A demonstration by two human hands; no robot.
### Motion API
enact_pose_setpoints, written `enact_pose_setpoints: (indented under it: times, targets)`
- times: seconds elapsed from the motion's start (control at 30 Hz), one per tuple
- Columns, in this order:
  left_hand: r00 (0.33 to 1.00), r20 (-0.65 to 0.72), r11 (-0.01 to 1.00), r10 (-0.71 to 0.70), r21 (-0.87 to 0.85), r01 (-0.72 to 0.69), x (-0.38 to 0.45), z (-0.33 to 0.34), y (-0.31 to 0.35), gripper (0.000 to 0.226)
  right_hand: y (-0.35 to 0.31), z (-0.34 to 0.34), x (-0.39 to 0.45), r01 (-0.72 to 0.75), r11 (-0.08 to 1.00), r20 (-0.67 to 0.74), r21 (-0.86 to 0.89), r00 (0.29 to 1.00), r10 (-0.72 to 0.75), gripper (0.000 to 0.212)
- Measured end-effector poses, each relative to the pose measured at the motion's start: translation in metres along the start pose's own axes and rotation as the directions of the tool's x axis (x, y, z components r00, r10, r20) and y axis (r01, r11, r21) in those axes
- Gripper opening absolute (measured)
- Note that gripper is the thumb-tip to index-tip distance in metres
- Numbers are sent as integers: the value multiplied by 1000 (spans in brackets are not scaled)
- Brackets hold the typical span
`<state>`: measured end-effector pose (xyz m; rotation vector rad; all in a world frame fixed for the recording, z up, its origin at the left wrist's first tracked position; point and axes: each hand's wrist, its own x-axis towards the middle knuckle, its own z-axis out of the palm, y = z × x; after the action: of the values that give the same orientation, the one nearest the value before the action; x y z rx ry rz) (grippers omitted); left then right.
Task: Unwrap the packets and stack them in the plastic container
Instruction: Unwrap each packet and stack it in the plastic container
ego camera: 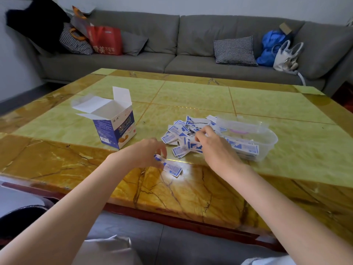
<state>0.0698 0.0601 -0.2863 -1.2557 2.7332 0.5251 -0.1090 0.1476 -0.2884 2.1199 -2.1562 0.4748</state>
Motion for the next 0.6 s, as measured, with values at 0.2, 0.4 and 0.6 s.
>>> enact_pose_setpoints:
  times: [0.2,0.4,0.6]
  targets:
    - [990,-141,965,-21,-262,-17,-2,1,1,25,-13,-12,10,-258,737,225,624,963,147,27]
    - [974,-225,850,14,-510,-130,3,-2,24,19,-12,-14,4,-193,892,284,409,956,76,19]
    - [983,-164,945,81,-302,-128,12,9,29,32,-4,-16,-5,-13,1000,157,-8,987,14,15]
